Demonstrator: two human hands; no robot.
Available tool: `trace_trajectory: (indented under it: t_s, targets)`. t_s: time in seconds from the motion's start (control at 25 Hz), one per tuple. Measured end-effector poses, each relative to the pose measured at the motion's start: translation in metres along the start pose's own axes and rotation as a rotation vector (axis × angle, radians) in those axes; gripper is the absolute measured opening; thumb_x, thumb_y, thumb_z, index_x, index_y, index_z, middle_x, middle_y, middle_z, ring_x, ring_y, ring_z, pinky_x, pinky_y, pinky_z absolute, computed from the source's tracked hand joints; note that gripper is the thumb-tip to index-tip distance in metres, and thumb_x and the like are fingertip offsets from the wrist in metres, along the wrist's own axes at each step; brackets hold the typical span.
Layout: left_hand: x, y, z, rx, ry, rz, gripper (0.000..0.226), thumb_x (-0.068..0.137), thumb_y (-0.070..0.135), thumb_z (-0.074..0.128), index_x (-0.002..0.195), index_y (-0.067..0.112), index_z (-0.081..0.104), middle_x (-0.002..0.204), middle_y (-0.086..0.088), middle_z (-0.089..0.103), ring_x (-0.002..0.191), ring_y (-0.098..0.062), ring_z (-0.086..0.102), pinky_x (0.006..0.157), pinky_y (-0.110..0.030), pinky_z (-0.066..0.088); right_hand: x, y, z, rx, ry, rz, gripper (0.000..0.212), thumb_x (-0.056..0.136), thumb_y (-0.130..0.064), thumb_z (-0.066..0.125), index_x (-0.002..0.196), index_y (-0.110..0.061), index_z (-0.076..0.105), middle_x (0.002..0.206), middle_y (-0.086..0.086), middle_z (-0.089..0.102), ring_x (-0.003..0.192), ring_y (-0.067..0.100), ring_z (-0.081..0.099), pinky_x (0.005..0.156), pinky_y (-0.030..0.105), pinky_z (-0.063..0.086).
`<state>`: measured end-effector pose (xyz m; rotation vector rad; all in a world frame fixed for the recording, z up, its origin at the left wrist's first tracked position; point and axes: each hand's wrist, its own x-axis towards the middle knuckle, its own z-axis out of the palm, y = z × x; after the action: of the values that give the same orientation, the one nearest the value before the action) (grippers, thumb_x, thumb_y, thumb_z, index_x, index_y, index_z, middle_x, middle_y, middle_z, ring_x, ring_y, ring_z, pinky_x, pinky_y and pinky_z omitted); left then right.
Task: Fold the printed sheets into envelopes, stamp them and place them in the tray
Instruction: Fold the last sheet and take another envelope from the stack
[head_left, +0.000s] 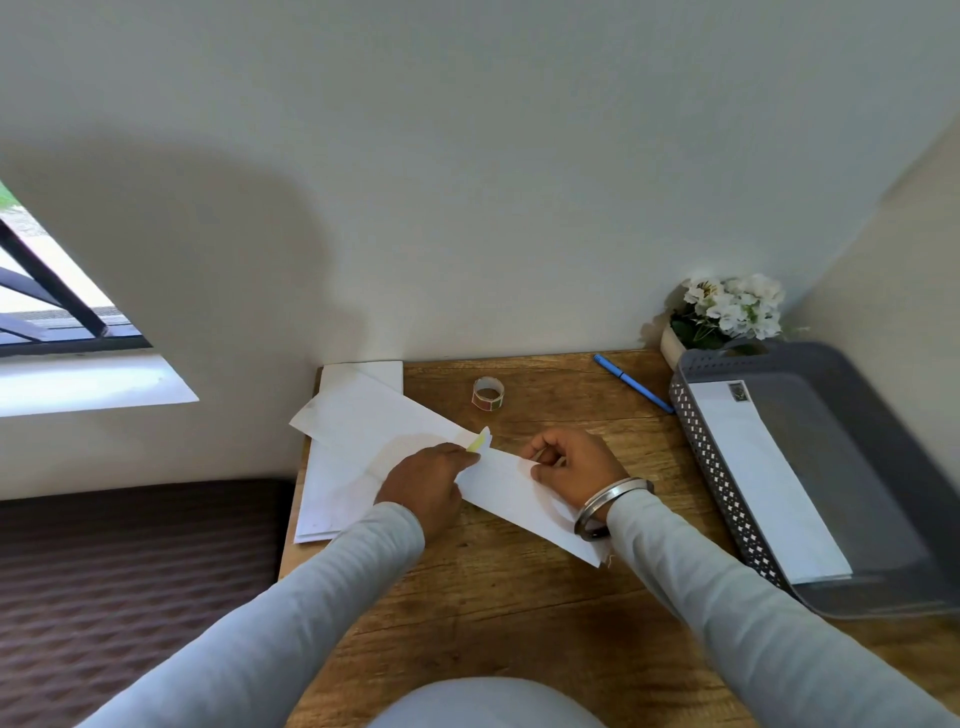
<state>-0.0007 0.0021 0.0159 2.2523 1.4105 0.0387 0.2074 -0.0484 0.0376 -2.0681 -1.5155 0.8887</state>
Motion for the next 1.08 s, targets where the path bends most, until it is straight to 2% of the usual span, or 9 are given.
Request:
trace_trajectory:
  t_s: [0.24,0.44,0.6,0.8,0.92,1.0,1.08]
  targets:
    - [-0.001,-0.001,-0.003,0.023,0.036,0.035,0.046,0.101,0.022,0.054,0.145,0.033,0.047,0.154,0.005,0.043,0.140,-0.021,0.042,0.117,-0.033,0.029,0.000,0.001,-0.002,0.001,-0.007,-0.015,0.021,0.086,-0.009,0.070,0.098,-0.025,0.073,0.093,-0.009,0.066,0.085,0.006,0.060,0.067,0.019,0.045]
    - [0.001,0.000,0.000,0.077,-0.023,0.047,0.045,0.103,0.022,0.051,0.146,0.034,0.047,0.155,0.000,0.041,0.141,-0.024,0.039,0.118,-0.033,0.027,0.001,0.003,-0.005,0.010,-0.001,-0.014,0.023,0.085,-0.007,0.069,0.098,-0.026,0.074,0.093,-0.008,0.067,0.087,0.010,0.061,0.075,0.025,0.051]
    - [-0.002,0.003,-0.002,0.106,0.021,0.035,0.045,0.104,0.022,0.047,0.148,0.031,0.044,0.154,0.002,0.043,0.140,-0.023,0.040,0.118,-0.034,0.028,0.001,0.004,-0.004,0.023,0.021,-0.007,0.025,0.084,-0.006,0.069,0.094,-0.027,0.075,0.090,-0.009,0.067,0.085,0.011,0.062,0.077,0.028,0.053]
    - [-0.006,0.016,-0.006,0.103,0.053,0.088,0.045,0.103,0.021,0.049,0.147,0.031,0.046,0.154,0.004,0.044,0.140,-0.021,0.041,0.117,-0.033,0.030,0.003,-0.001,0.005,0.059,0.058,0.007,0.021,0.084,-0.007,0.072,0.090,-0.027,0.072,0.087,-0.009,0.067,0.083,0.010,0.063,0.072,0.023,0.050]
    - [-0.009,0.026,-0.006,0.103,0.047,0.149,0.045,0.103,0.021,0.048,0.147,0.031,0.046,0.154,0.004,0.044,0.140,-0.021,0.041,0.116,-0.034,0.032,0.006,-0.008,0.009,0.127,0.077,-0.012,0.021,0.083,-0.007,0.075,0.094,-0.024,0.071,0.092,-0.009,0.068,0.086,0.010,0.064,0.074,0.023,0.051]
    - [-0.008,0.025,-0.009,0.101,0.071,0.130,0.045,0.103,0.021,0.048,0.147,0.031,0.047,0.153,0.005,0.044,0.139,-0.020,0.042,0.116,-0.034,0.032,0.006,-0.010,0.006,0.161,0.061,0.005,0.022,0.082,-0.011,0.076,0.099,-0.024,0.069,0.096,-0.007,0.068,0.089,0.011,0.064,0.075,0.024,0.051]
    - [-0.006,0.018,-0.014,0.102,0.096,0.091,0.045,0.103,0.020,0.048,0.147,0.030,0.047,0.153,0.005,0.045,0.139,-0.020,0.042,0.116,-0.033,0.031,0.005,-0.007,0.000,0.164,0.011,0.045,0.025,0.083,-0.016,0.077,0.104,-0.025,0.067,0.096,-0.005,0.068,0.089,0.012,0.064,0.070,0.024,0.049]
